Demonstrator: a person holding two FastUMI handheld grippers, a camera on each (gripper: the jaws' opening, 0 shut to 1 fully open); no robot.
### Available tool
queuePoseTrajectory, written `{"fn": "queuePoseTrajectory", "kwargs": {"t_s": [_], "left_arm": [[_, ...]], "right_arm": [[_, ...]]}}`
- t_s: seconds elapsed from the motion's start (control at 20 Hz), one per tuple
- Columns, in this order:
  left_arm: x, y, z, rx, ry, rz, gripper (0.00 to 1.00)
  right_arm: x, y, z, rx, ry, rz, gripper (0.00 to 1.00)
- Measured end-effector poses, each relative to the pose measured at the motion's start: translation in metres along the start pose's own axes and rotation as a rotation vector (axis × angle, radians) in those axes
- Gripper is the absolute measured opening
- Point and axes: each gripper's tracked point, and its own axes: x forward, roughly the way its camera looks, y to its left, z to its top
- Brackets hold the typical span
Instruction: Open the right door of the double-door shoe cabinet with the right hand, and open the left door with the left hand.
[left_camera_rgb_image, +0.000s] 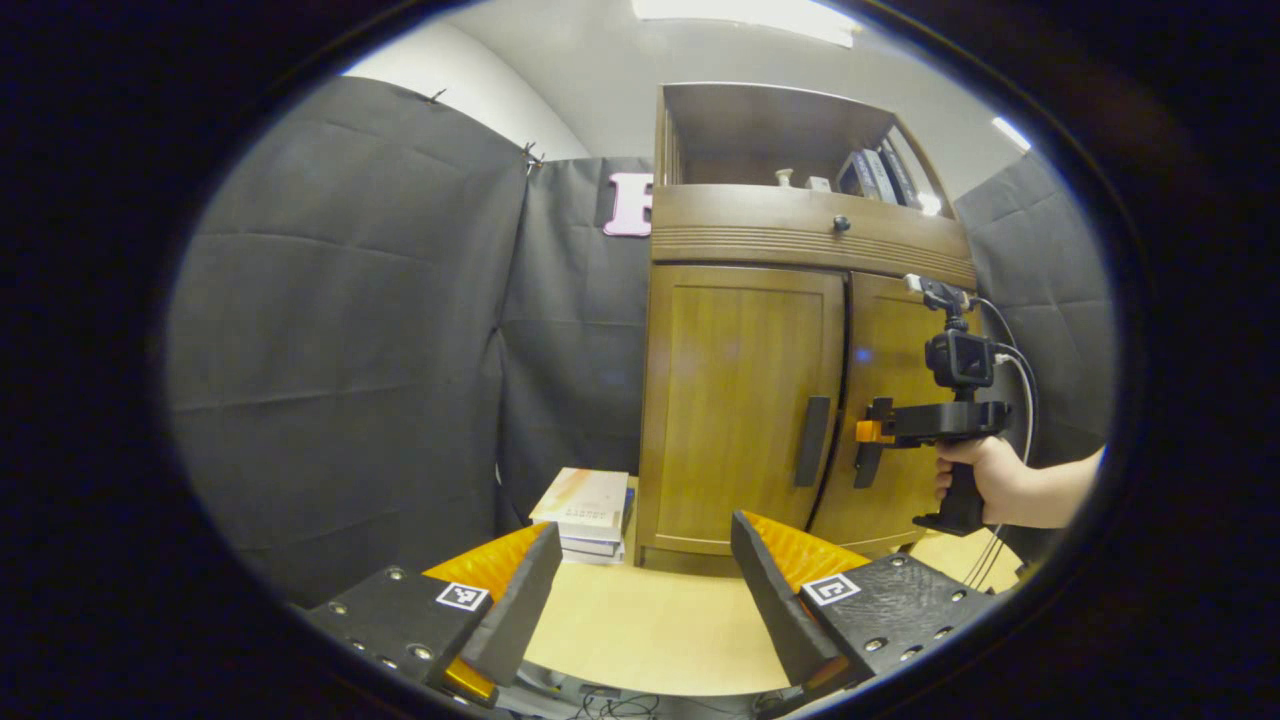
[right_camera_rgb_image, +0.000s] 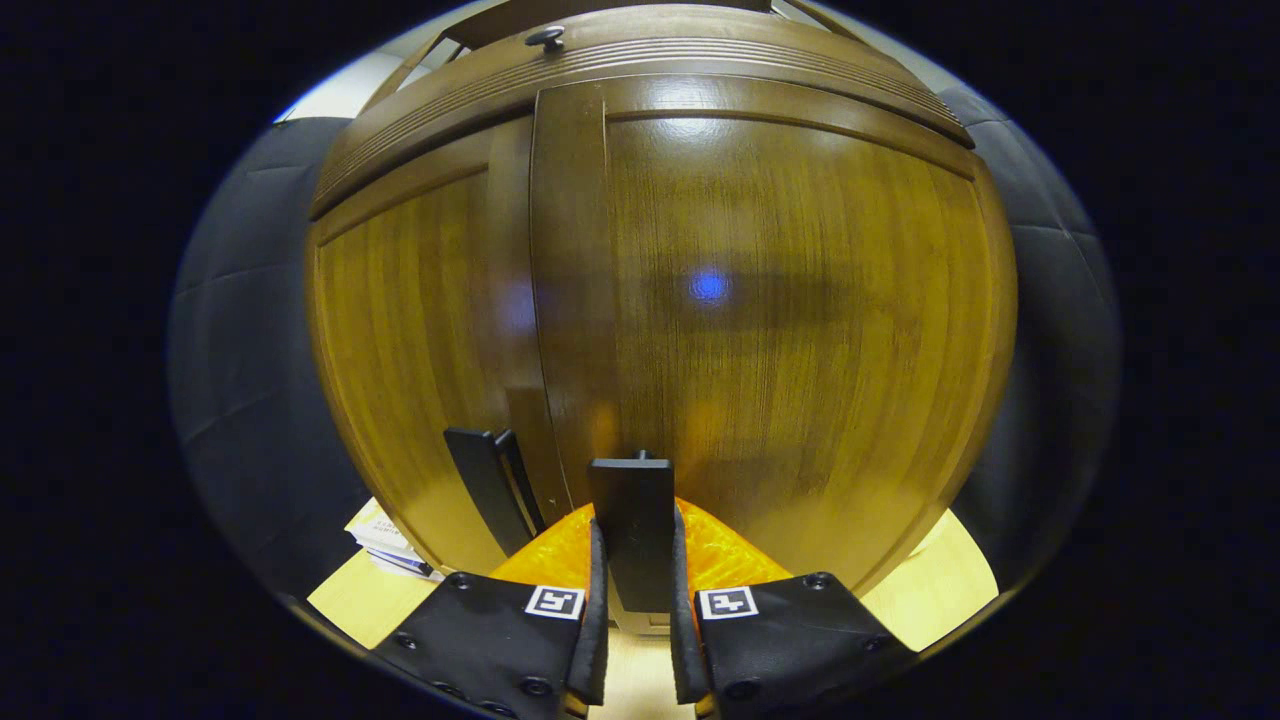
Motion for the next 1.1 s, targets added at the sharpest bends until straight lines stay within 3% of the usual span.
{"fn": "queuePoseTrajectory", "kwargs": {"t_s": [0.55, 1.1], "left_arm": [[-0.011, -0.009, -0.003, 0.008, -0.001, -0.086, 1.00], [0.006, -0.046, 0.011, -0.045, -0.049, -0.241, 1.00]], "right_arm": [[-0.048, -0.009, -0.014, -0.002, -0.017, 0.008, 0.27], [-0.099, -0.030, -0.025, 0.010, -0.012, -0.014, 0.27]]}}
